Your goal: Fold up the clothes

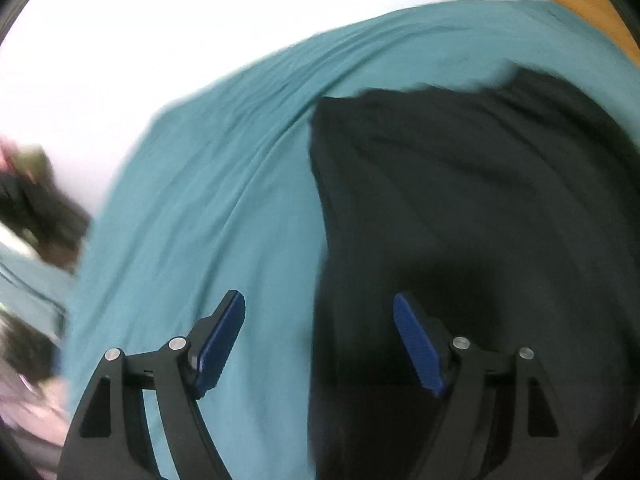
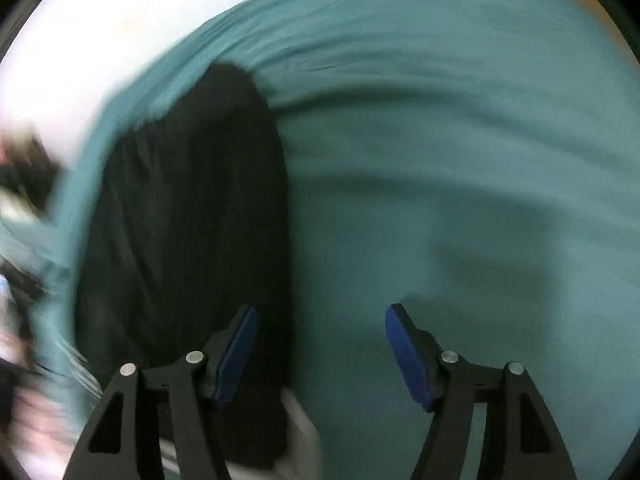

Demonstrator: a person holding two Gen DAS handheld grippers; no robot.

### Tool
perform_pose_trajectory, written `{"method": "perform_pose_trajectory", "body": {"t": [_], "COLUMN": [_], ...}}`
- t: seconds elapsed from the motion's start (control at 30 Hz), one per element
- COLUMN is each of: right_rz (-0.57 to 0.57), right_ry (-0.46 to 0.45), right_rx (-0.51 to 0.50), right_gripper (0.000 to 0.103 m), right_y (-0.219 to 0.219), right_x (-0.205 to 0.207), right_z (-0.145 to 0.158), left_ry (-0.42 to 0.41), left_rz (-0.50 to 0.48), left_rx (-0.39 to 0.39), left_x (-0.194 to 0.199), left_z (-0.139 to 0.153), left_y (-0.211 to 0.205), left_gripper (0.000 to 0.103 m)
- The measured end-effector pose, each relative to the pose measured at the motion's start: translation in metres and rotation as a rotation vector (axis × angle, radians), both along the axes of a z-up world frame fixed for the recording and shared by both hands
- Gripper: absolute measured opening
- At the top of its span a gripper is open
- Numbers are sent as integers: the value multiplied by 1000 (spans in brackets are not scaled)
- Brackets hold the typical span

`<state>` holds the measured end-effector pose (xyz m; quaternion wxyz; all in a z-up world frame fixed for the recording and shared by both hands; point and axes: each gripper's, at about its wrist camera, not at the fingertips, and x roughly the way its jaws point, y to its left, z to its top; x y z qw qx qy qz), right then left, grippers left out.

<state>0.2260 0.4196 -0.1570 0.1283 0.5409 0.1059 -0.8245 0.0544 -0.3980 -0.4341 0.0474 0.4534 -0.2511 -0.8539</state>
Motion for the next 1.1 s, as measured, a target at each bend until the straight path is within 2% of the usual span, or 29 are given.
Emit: {"method": "perform_pose_trajectory", "body": {"t": [0.07, 0.1, 0.17, 0.23, 0.27, 0.3, 0.37, 0.47, 0.5, 0.53, 0.6, 0.67, 0.7, 0.73, 0.87, 0.97, 1.03, 1.07, 1.1], "right_rz": [123, 298, 526, 642, 628, 605, 539, 455, 441, 426, 416, 409, 405, 401, 386, 404, 406, 407, 389], "right_ry": [95, 180, 357, 480, 484, 480, 476, 474, 476, 479, 414, 407, 405, 404, 398, 269, 201, 168, 131], "right_rx": [179, 312, 495, 585, 596, 602, 571, 513, 488, 462, 406, 366, 347, 328, 251, 255, 229, 215, 201], "right_gripper": [71, 78, 89, 91, 91, 91, 91, 91, 90, 83, 2, 3, 4, 4, 5, 5, 9, 17, 38], "right_y": [-12, -35, -58, -60, -56, -52, -38, -15, -7, 1, 12, 24, 30, 35, 59, 64, 77, 84, 98], "right_x": [71, 113, 165, 189, 182, 173, 150, 118, 111, 103, 89, 94, 97, 100, 113, 108, 94, 87, 76], "right_z": [11, 8, -4, -21, -28, -34, -39, -43, -43, -42, -43, -34, -29, -24, -5, -25, -26, -26, -19], "left_ry": [-42, -66, -116, -85, -57, -24, 29, -3, -12, -5, -11, -64, -89, -113, -103, -110, -98, -90, -70], "left_rz": [-152, -224, -436, -588, -665, -683, -689, -642, -643, -651, -654, -593, -555, -517, -505, -522, -526, -525, -511], "left_rx": [-116, -146, -182, -194, -191, -182, -173, -172, -166, -161, -109, -29, 8, 46, 45, -14, -68, -119, -158], "left_x": [75, 104, 168, 207, 224, 226, 220, 185, 179, 174, 158, 145, 142, 138, 172, 185, 190, 187, 186], "left_z": [-10, -16, -29, -34, -36, -37, -41, -61, -65, -69, -68, -64, -62, -60, -57, -65, -64, -63, -58], "left_y": [45, 68, 128, 181, 208, 230, 270, 316, 326, 335, 342, 338, 333, 329, 326, 323, 324, 325, 328], "left_gripper": [78, 78, 79, 80, 80, 81, 82, 82, 82, 84, 84, 74, 40, 10, 8, 7, 13, 18, 34]}}
